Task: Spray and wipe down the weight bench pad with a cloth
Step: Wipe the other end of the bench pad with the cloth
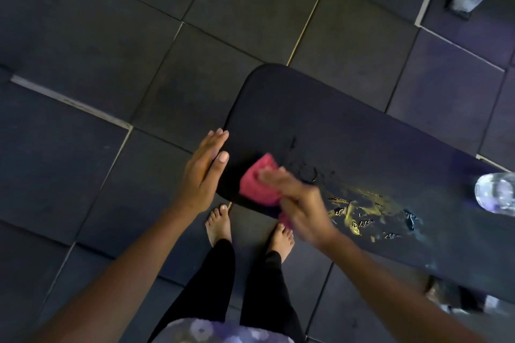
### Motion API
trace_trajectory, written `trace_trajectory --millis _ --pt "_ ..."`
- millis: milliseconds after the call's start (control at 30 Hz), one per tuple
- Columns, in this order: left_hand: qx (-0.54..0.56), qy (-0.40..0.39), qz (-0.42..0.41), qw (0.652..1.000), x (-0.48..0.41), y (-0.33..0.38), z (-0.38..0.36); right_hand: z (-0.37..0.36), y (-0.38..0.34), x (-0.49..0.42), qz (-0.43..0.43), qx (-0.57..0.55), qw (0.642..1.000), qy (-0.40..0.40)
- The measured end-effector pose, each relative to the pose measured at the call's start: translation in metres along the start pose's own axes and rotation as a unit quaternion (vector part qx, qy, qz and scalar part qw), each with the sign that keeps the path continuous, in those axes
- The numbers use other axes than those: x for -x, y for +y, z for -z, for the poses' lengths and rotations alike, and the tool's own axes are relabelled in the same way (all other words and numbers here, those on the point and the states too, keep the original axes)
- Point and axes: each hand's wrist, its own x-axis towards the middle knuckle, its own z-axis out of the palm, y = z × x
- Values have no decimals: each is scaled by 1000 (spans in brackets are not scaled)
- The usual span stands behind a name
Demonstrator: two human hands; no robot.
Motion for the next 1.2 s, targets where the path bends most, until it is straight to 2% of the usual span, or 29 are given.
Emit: trace_trajectory --millis 100,167,300,467,533,667,767,833,900,967,1000,1100,1200 --pt "-12 20 -9 1000 6 6 -13 42 3 -17 -23 17 989 143" --pt "-43 17 -47 998 10 9 -22 63 14 -37 3 89 983 160" --pt "-85 1 -93 992 11 15 -35 68 29 -61 25 187 981 35" --pt "-110 -4 -107 988 12 20 -48 46 37 -8 98 213 967 -104" --pt "-120 -9 -115 986 13 22 -54 34 44 18 118 215 960 -138" --pt "-131 -26 -126 983 14 26 -66 27 55 49 131 186 962 -151" --pt "-115 -26 -116 986 17 26 -74 34 45 58 76 106 987 -93" --pt "-83 8 -101 991 19 27 -77 45 36 58 9 24 1000 11" --pt "-48 58 -75 994 19 29 -76 57 29 49 -47 -17 989 138" --pt "-31 93 -68 993 17 29 -73 58 25 27 -49 16 981 186" --pt "-29 101 -73 992 17 27 -71 52 23 14 -33 42 986 159" --pt "-30 110 -85 990 18 22 -64 19 23 -11 56 136 989 -24" --pt "-37 96 -77 992 18 23 -59 3 32 -7 115 202 967 -104"
